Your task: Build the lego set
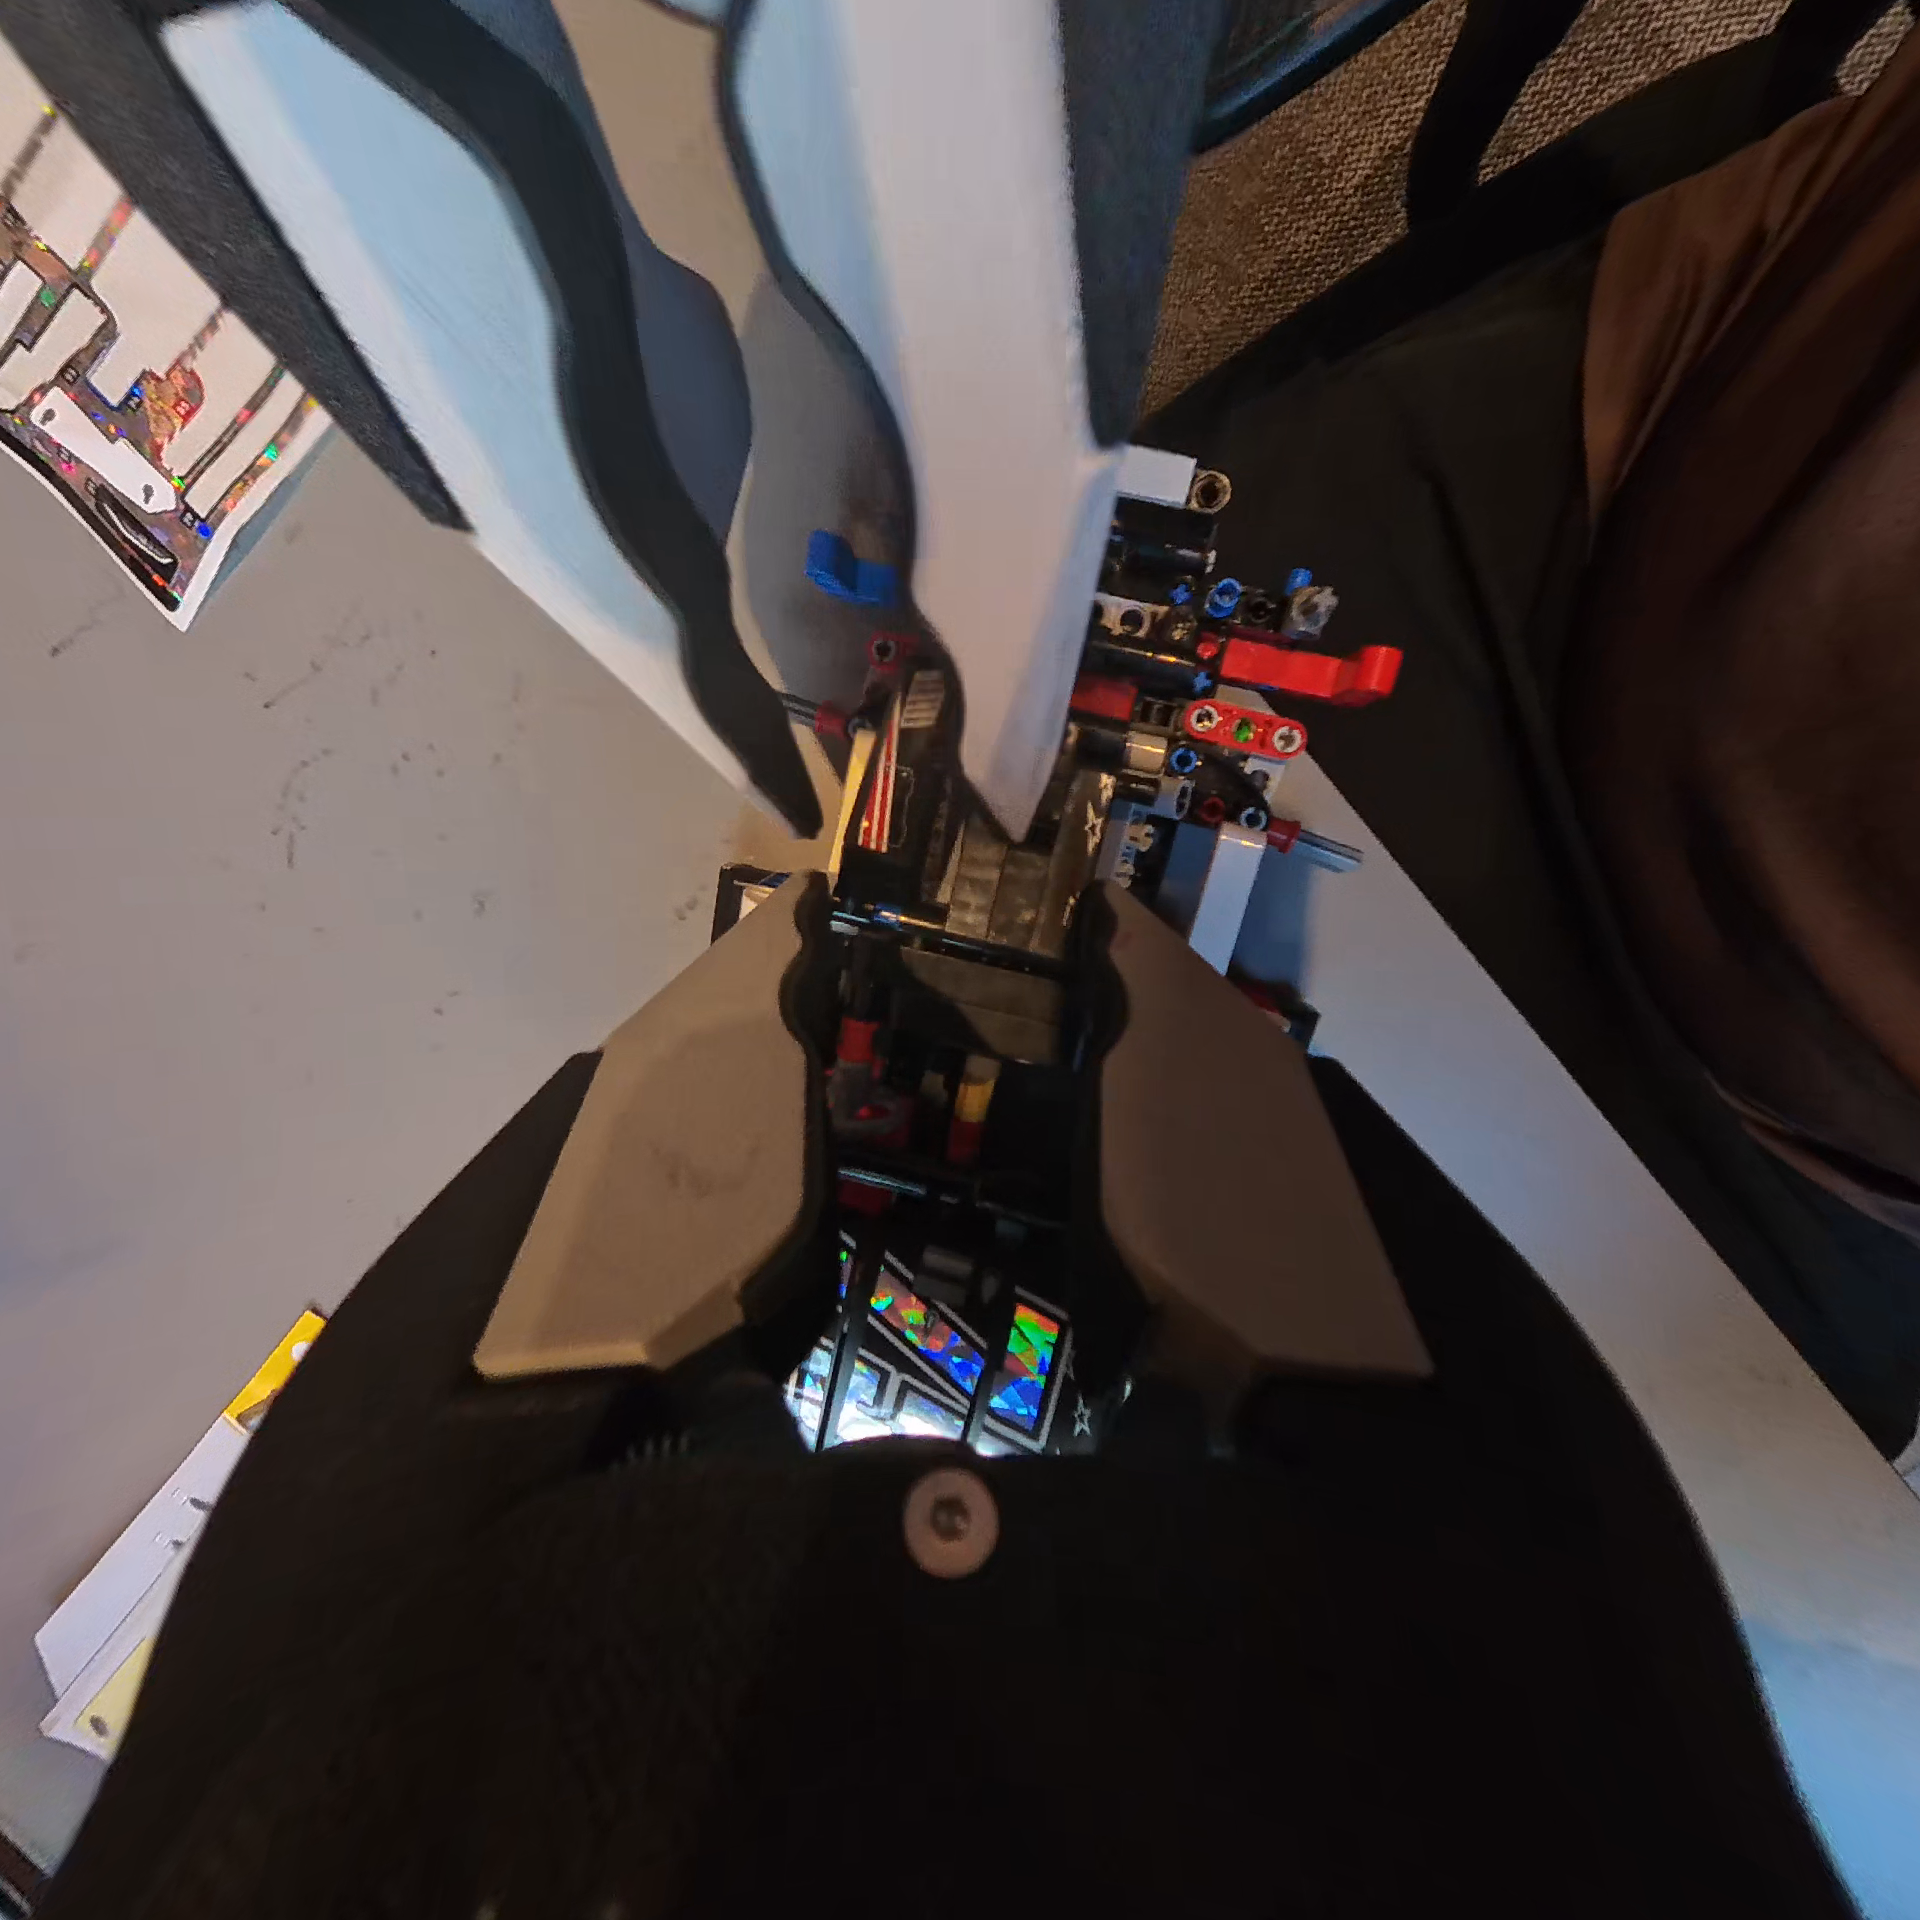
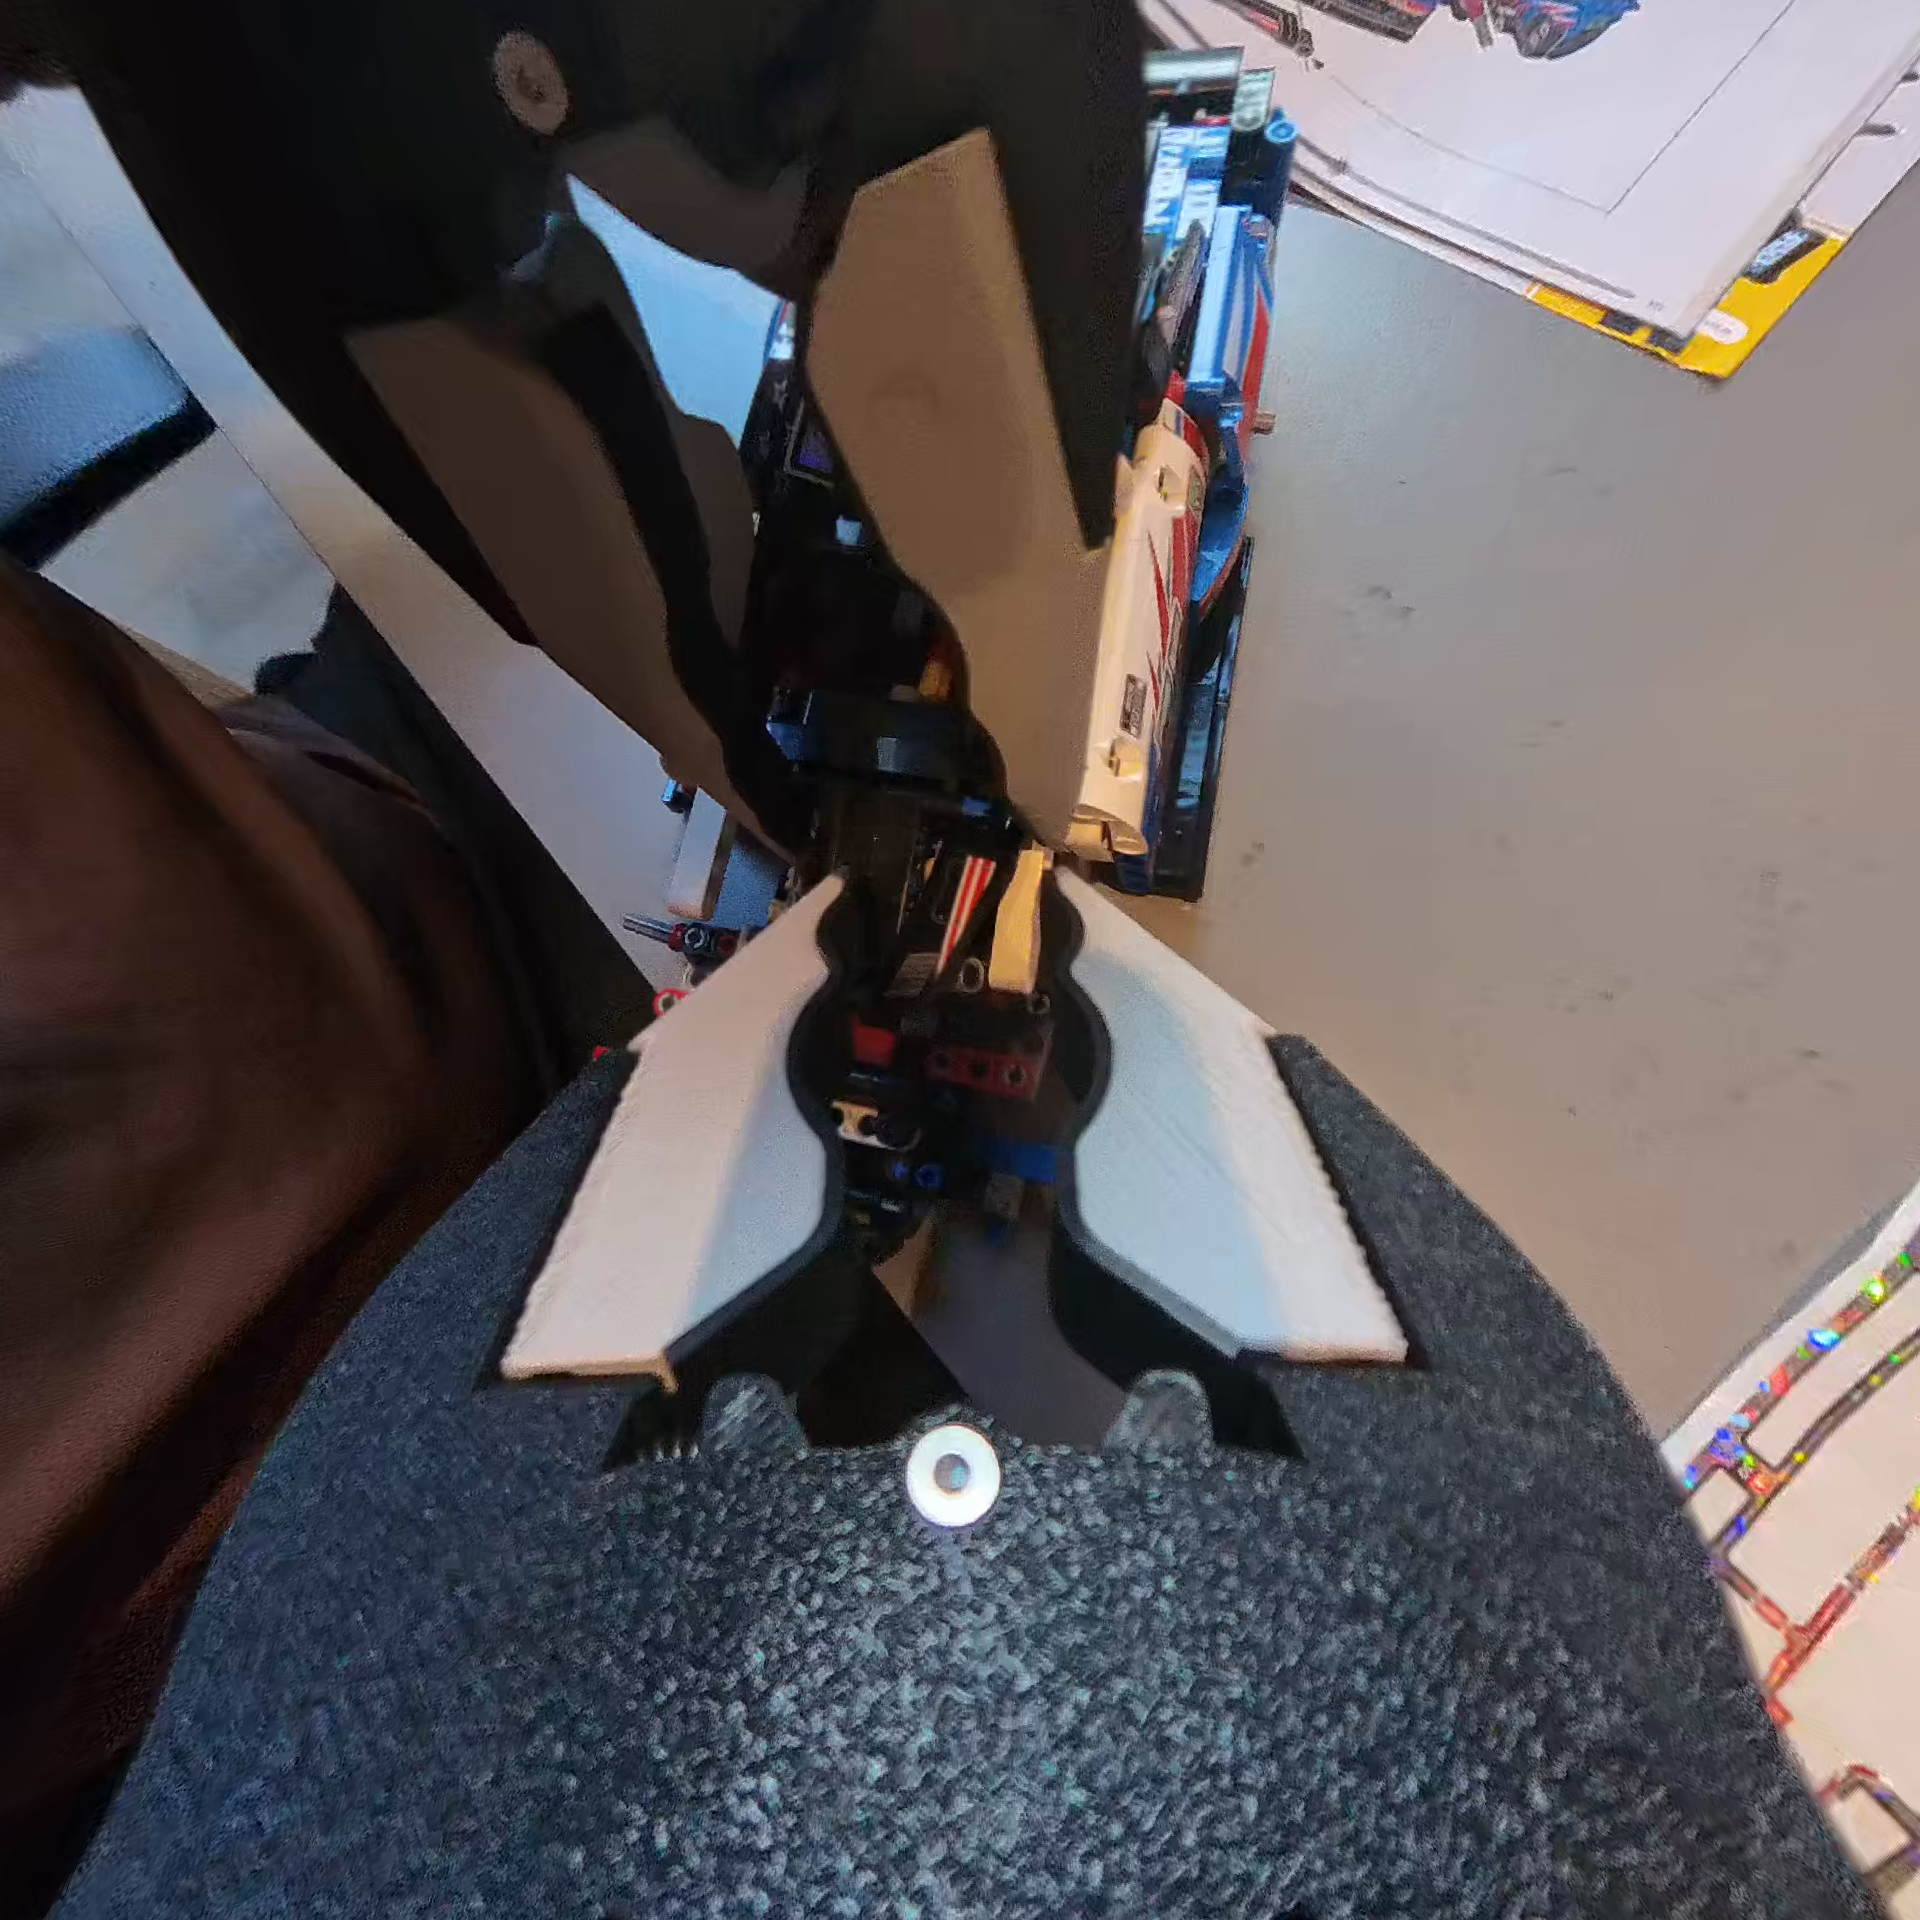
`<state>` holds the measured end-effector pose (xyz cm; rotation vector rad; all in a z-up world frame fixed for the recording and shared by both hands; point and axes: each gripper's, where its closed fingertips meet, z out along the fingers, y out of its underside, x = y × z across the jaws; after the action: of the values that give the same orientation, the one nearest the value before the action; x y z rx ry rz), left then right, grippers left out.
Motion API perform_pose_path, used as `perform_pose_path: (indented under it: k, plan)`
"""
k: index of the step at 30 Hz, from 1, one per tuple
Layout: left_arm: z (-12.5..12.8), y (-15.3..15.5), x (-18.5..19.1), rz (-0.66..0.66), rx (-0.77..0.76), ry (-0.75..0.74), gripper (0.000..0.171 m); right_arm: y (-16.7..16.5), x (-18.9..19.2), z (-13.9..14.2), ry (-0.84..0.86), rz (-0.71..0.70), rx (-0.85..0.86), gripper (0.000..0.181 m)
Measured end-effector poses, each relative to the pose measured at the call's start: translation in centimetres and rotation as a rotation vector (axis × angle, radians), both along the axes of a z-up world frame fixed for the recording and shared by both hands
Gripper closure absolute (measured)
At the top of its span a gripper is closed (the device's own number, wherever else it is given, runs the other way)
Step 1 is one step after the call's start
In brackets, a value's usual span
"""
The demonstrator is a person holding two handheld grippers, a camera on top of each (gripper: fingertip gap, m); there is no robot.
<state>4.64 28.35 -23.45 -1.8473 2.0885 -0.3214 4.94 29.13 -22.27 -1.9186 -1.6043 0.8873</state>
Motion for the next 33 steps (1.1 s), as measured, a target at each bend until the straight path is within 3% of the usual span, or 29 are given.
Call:
perform_pose_path:
  k: [3,5,8,12,19,22,28,33]
  plan:
    - [0.0,0.0,0.0,0.014,-0.002,-0.006,0.126,-0.8,-0.6,-0.1,0.031,0.038,-0.004,0.137]
    - [0.0,0.0,0.0,0.018,0.002,-0.004,0.126,-0.5,-0.7,-0.1,0.055,0.050,0.016,0.143]
    - [0.0,0.0,0.0,0.016,0.006,0.002,0.126,-0.9,-0.6,0.2,0.109,0.077,-0.033,0.136]
    - [0.0,0.1,0.0,0.019,0.000,-0.002,0.126,-1.4,-0.6,-0.1,0.114,0.127,0.055,0.130]
    - [-0.1,-0.1,-0.1,0.013,-0.005,0.021,0.131,-1.3,-0.7,-0.4,0.094,0.146,0.120,0.139]
    - [-0.1,-0.1,0.0,0.017,-0.013,0.009,0.130,-1.1,-0.6,-0.3,0.091,0.131,0.084,0.139]
    - [0.0,0.1,0.0,0.036,0.017,0.004,0.125,-0.5,1.7,0.5,0.093,0.103,0.019,0.157]
    - [0.0,0.2,0.0,0.038,0.013,0.003,0.124,-0.9,2.0,-0.3,0.050,0.080,0.002,0.163]
